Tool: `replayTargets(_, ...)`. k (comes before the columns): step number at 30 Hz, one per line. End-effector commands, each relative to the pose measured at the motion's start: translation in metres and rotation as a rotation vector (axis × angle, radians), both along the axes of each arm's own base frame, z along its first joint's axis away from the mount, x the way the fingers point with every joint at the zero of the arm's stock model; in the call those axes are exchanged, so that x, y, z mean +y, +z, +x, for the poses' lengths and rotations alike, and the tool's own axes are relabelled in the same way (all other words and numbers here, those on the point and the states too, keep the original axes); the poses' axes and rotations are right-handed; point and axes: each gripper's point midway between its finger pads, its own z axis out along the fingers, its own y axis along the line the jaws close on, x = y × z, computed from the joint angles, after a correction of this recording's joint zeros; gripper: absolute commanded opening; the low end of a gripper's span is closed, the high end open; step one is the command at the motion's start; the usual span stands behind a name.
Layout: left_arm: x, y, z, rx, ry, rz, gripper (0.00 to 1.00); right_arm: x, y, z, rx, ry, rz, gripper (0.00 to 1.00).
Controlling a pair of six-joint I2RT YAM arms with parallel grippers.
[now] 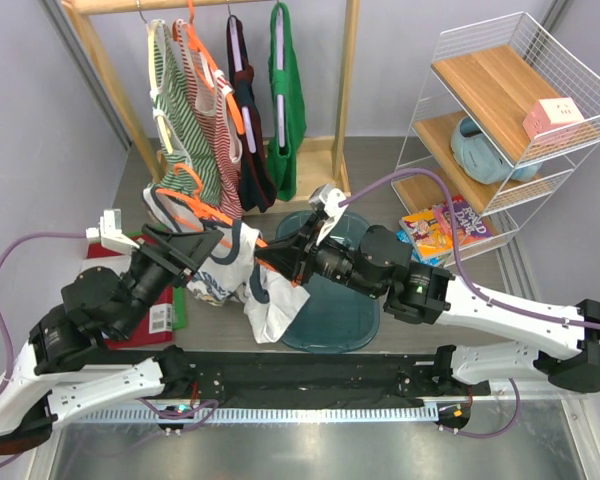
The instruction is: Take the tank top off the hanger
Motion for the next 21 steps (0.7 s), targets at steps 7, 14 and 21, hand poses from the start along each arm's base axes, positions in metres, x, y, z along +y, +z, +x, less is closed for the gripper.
replayTargets(7, 0.019, 0.011, 0.013, 0.018, 0.143, -0.192, 0.49, 0.008, 0.038, -0.005, -0.069, 0.016, 0.133, 0.01)
replayTargets(14, 0.019, 0.016, 0.018, 0.015, 0.171, -0.205, 0.45, 0.016, 0.036, -0.01, -0.078, 0.032, 0.131, 0.01)
replayTargets(21, 0.017, 0.022, 0.024, 0.013, 0.199, -0.226, 0.39, 0.024, 0.034, -0.018, -0.087, 0.059, 0.124, 0.01)
